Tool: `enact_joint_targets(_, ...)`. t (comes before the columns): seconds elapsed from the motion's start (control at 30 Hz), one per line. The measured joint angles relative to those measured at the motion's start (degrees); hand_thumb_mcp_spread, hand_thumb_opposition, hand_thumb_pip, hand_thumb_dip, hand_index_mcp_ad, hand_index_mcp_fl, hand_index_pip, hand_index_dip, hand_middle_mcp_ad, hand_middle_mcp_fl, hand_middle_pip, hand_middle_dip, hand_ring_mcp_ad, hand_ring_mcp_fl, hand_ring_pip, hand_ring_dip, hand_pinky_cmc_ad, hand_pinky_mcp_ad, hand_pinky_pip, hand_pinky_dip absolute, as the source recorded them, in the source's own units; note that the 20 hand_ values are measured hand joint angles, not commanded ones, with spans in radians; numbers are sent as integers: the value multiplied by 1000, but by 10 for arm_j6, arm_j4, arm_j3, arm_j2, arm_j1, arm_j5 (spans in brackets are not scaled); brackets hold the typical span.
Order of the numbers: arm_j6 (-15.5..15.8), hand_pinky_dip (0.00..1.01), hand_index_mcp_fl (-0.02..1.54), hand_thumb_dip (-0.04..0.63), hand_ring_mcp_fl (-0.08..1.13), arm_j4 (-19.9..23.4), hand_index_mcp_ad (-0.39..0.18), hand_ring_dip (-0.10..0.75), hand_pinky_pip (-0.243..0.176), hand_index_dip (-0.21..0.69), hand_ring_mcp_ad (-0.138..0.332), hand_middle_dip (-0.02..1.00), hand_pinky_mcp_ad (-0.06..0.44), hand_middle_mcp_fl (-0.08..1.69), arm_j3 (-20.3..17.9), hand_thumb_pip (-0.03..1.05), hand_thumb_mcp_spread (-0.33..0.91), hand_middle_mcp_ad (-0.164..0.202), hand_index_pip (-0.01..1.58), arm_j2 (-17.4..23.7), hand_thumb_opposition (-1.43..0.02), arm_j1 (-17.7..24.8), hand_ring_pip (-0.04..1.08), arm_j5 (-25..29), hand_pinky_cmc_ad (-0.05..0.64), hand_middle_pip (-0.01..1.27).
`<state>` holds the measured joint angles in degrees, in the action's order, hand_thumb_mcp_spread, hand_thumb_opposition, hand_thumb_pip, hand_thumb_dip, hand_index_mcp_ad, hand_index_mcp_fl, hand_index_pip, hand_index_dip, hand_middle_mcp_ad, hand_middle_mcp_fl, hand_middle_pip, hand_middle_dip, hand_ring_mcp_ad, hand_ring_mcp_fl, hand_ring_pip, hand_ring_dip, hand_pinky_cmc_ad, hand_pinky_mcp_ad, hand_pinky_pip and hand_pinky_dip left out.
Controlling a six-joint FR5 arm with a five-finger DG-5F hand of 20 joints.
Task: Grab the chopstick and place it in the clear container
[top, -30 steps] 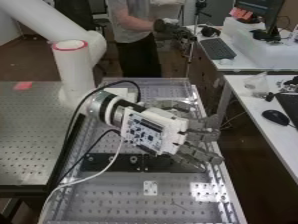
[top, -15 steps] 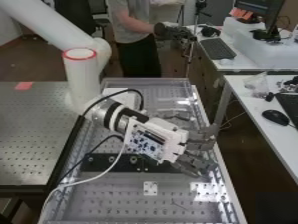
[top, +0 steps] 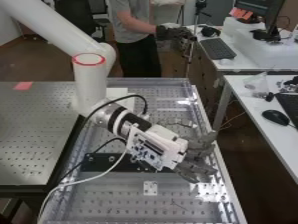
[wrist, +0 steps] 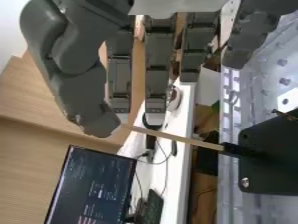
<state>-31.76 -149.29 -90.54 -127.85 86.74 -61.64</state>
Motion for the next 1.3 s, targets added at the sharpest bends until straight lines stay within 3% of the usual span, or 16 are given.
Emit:
enact_joint_targets(0.2, -10, 176, 461, 340, 260, 5, -188, 379, -59, 188, 103, 656, 290, 632, 4, 588, 518, 12, 819, -4, -803, 3, 110, 14, 278, 197)
enact_joint_targets(0.37, 0, 176, 539, 290, 290, 5, -204, 417, -59, 188, 87, 688, 290, 670, 5, 511, 531, 12, 817, -4, -803, 4, 106, 22, 279, 264)
enact_joint_targets(0.67, 37, 178, 740, 278, 253, 1, -222, 443, -54, 188, 86, 703, 291, 616, 11, 463, 564, 14, 756, -1, -803, -1, 113, 8, 279, 258)
enact_joint_targets(0.97, 61, 180, 778, 269, 293, -12, -253, 457, -51, 188, 73, 702, 290, 719, 26, 456, 581, 12, 595, -3, -803, -6, 113, -7, 279, 239)
enact_joint_targets(1.3, 72, 180, 777, 269, 349, -23, -253, 482, -37, 192, 70, 705, 291, 754, 35, 449, 613, 12, 550, -7, -803, -11, 110, -12, 279, 274)
